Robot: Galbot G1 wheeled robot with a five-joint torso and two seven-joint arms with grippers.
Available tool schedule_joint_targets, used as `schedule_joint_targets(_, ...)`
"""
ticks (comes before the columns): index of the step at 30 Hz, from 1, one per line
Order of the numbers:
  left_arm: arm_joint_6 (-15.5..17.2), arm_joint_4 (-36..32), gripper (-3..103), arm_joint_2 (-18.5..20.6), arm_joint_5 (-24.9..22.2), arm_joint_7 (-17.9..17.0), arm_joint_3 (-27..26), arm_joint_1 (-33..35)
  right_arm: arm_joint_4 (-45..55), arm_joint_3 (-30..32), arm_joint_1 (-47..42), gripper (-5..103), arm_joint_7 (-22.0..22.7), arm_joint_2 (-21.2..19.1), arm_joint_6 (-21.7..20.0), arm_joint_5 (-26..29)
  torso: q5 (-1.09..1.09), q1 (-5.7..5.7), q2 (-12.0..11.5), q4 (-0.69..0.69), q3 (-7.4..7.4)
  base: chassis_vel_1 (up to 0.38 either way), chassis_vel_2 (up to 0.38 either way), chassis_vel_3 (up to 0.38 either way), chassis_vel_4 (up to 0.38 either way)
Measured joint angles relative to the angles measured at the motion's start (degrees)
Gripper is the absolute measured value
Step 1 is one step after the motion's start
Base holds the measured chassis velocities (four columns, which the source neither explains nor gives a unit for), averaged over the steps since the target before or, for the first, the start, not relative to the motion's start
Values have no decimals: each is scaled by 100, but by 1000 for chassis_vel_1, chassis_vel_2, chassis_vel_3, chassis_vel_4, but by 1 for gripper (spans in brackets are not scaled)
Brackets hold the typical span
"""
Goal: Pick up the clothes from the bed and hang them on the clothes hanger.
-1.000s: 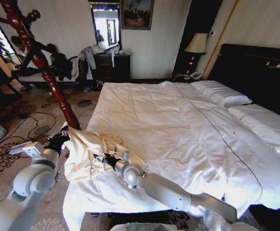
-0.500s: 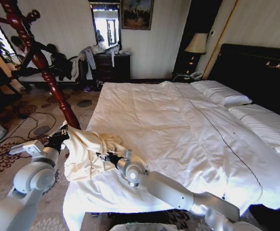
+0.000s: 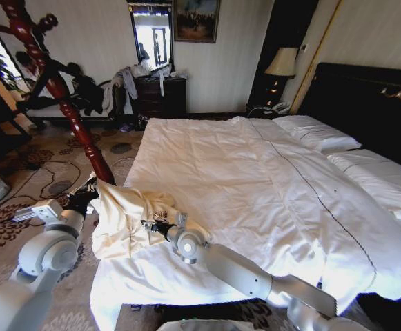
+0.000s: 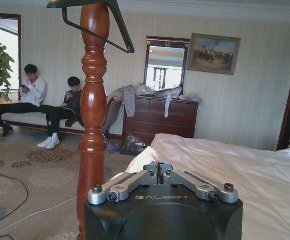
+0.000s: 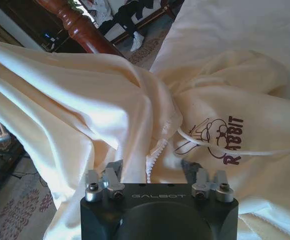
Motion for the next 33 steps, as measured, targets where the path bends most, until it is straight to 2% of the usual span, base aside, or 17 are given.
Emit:
schedule_joint_targets(1,0,-16,0,1,-3,-1,-13,15,-56,18,-2,59,5,27,0,0,0,0,0,0,0,0,0,0,0)
schedule_joint_targets(2,1,-22,0,6,-5,-2,-21,26,-99,38,-2,53,5,45,4,0,0,0,0,0,0,0,0,0,0)
schedule_joint_targets(4,1,-25,0,13,-6,-3,-29,32,-144,56,-1,53,4,69,19,0,0,0,0,0,0,0,0,0,0)
schedule_joint_targets(7,1,-27,0,22,-7,-6,-39,36,-220,106,5,38,-55,115,102,-6,0,0,0,0,0,0,0,0,0)
schedule_joint_targets(9,1,-27,0,20,-7,-7,-40,37,-227,125,6,38,-91,122,134,-14,0,0,0,0,0,0,0,0,0)
schedule_joint_targets(11,1,-28,0,12,-7,-8,-40,41,-223,146,7,26,-128,121,178,-20,0,0,0,1,0,0,0,0,0)
schedule_joint_targets(12,1,-28,0,10,-6,-8,-40,42,-210,147,5,26,-138,113,192,-21,0,0,0,1,0,0,0,0,0)
schedule_joint_targets(13,1,-26,0,12,-5,-9,-38,39,-167,148,-2,15,-163,90,219,-27,0,0,0,0,0,0,0,0,0)
schedule_joint_targets(14,1,-26,0,12,-5,-9,-38,39,-167,148,-2,15,-163,90,219,-27,0,0,0,0,0,0,0,0,0)
schedule_joint_targets(17,1,-7,0,32,-6,-12,-28,5,-117,150,-22,5,-186,69,239,-41,0,0,0,0,0,0,0,0,0)
schedule_joint_targets(20,1,1,0,41,-9,-14,-18,-13,-117,157,-30,1,-208,72,249,-60,0,0,0,0,0,0,0,0,0)
schedule_joint_targets(25,1,69,0,75,-29,-15,-10,-58,-118,159,-44,0,-316,66,317,-127,0,0,0,1,0,0,0,0,0)
schedule_joint_targets(30,-39,177,0,108,-148,-22,11,-176,61,184,-84,0,-802,-99,756,-588,0,0,0,2,0,0,0,0,0)
schedule_joint_targets(32,-137,244,0,188,-348,-32,19,-313,482,404,-147,0,-1305,-523,1131,-926,0,0,0,3,0,0,0,0,0)
schedule_joint_targets(33,-137,244,0,188,-348,-32,19,-313,482,404,-147,0,-1305,-523,1131,-926,0,0,0,3,0,0,0,0,0)
